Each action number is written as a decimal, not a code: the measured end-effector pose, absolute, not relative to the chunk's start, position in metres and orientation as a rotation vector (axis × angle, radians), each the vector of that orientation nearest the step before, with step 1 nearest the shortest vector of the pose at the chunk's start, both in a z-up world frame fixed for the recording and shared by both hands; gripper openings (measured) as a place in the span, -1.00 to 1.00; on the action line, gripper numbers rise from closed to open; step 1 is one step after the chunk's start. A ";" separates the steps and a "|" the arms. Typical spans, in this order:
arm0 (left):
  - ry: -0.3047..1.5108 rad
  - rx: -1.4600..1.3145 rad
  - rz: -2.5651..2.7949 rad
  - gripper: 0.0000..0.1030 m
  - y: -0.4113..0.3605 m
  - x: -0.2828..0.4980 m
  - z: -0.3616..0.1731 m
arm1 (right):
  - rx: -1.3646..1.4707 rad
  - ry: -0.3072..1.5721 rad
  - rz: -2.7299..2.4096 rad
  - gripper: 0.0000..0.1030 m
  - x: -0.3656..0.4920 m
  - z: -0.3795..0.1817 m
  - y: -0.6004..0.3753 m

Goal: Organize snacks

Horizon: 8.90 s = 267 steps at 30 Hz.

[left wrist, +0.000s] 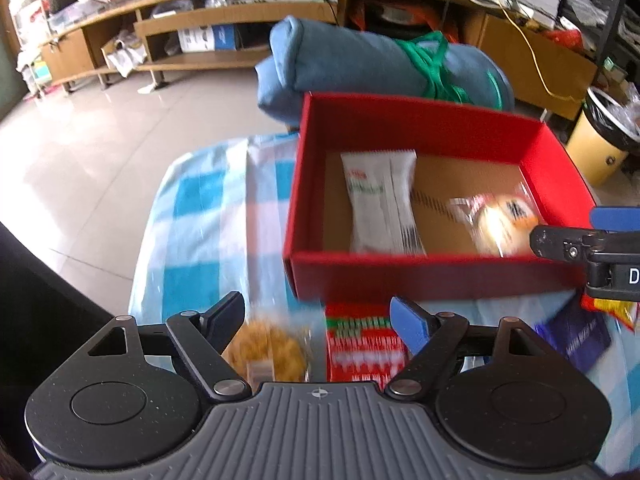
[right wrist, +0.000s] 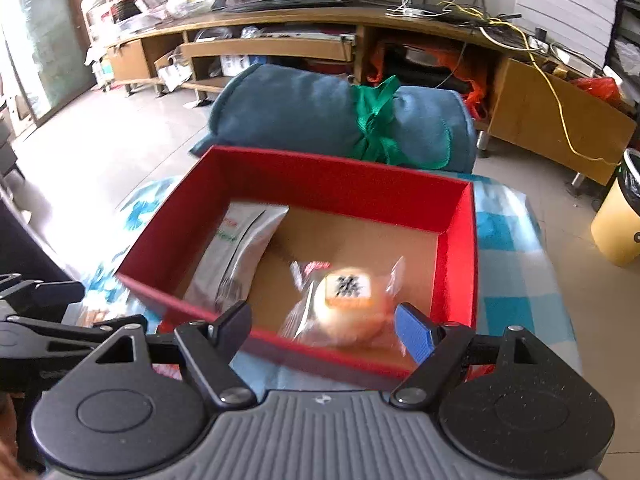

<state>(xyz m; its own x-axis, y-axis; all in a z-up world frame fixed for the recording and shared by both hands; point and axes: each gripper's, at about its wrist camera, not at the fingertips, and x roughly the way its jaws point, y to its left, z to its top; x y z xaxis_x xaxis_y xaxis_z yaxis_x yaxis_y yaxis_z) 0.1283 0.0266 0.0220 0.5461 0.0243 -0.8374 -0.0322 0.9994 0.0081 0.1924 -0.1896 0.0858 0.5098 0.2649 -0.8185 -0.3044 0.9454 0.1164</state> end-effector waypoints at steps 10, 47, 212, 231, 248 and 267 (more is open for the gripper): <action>1.041 -0.051 0.109 0.65 0.057 0.127 0.009 | -0.072 1.055 0.406 0.41 0.172 0.068 -0.175; 1.190 -0.134 0.124 0.69 0.083 0.125 -0.025 | -0.002 1.208 0.540 0.40 0.165 0.051 -0.107; 1.143 -0.025 -0.195 0.55 0.026 0.032 0.020 | -0.086 1.046 0.379 -0.07 0.049 0.075 -0.177; 1.014 0.002 -0.143 0.55 -0.003 0.121 0.061 | -0.025 0.921 0.319 -0.07 0.134 0.104 -0.197; 0.991 0.026 -0.076 0.54 -0.023 0.197 0.061 | -0.036 0.907 0.274 -0.06 0.219 0.098 -0.202; 1.079 0.059 0.005 0.53 -0.026 0.239 0.020 | -0.065 1.018 0.264 -0.06 0.267 0.049 -0.189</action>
<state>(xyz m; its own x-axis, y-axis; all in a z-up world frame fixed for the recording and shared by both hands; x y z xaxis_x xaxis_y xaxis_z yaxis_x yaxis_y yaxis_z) 0.2388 -0.0264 0.0196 0.4722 0.0324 -0.8809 0.0249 0.9984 0.0501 0.2665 -0.1890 0.0488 0.4961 0.1875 -0.8478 -0.2479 0.9664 0.0687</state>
